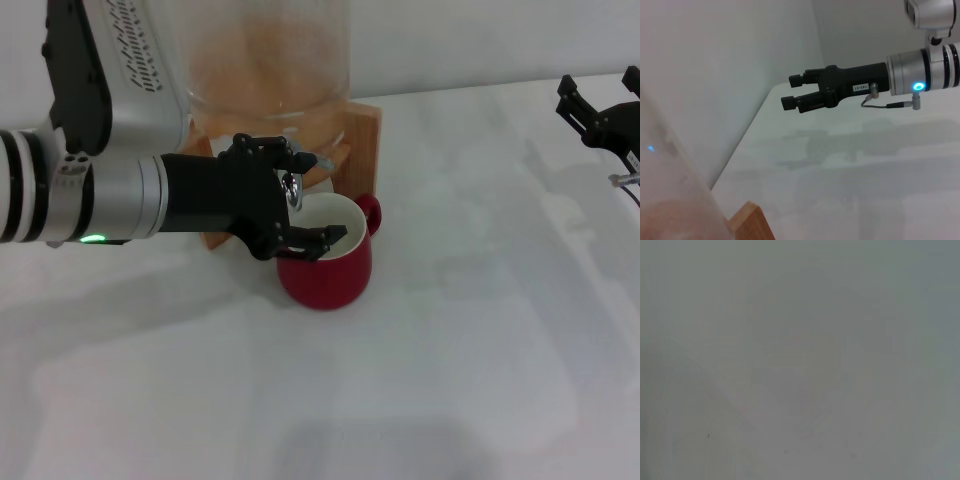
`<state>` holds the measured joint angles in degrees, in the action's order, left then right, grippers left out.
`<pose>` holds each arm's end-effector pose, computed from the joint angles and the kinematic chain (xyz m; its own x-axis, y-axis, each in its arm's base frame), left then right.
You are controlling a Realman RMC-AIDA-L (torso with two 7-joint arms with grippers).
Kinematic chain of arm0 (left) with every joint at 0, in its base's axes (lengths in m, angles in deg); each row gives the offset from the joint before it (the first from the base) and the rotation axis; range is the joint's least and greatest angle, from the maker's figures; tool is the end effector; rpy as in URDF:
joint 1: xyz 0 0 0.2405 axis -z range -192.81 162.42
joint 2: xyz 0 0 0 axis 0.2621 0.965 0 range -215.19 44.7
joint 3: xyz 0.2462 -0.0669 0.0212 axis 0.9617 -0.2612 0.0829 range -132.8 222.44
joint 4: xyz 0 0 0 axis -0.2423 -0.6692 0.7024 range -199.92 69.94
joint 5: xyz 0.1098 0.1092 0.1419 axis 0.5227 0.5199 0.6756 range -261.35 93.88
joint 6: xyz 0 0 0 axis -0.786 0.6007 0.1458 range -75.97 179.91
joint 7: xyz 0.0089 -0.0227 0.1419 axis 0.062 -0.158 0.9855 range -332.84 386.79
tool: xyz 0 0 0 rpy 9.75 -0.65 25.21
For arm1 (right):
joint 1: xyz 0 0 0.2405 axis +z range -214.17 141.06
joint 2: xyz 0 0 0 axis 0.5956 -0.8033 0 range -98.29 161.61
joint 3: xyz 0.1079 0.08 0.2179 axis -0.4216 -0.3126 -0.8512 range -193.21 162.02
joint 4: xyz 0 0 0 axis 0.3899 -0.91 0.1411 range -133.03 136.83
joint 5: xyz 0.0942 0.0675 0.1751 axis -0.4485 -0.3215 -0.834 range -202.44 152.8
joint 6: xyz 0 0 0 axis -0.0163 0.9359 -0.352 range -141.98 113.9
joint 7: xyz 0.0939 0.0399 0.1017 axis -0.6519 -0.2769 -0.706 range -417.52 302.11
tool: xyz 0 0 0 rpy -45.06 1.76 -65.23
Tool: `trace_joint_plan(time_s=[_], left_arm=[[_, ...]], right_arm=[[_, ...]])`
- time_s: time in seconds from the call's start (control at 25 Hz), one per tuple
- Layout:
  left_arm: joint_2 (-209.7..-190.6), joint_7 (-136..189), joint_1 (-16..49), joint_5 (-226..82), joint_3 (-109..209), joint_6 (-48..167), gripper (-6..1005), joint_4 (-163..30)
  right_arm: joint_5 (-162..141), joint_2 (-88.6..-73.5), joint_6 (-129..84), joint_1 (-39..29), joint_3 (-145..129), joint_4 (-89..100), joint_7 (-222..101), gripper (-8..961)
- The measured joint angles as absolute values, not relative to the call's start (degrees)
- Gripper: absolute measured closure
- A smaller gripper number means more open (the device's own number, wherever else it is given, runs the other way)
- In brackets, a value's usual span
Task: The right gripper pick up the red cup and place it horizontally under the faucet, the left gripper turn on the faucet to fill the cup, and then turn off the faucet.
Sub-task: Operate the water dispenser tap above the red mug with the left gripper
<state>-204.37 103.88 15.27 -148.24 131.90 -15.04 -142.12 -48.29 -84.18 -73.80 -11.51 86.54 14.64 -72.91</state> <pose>-0.1063 0.3556 -0.0334 0.9869 -0.0884 0.1348 -0.0433 -0.9509 -0.3066 0.3414 0.3584 0.0306 0.6696 0.0513 -0.7409 -0.7385 -0.0600 -0.6716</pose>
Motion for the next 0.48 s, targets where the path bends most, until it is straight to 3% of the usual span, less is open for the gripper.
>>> trace_joint_plan(time_s=[0.48], left_arm=[[-204.34,104.4,15.91,-148.54,131.83,-15.0,186,-141.99]], right_arm=[[-48.25,-84.18,-73.8,-11.67,86.54,14.64,-72.91,80]])
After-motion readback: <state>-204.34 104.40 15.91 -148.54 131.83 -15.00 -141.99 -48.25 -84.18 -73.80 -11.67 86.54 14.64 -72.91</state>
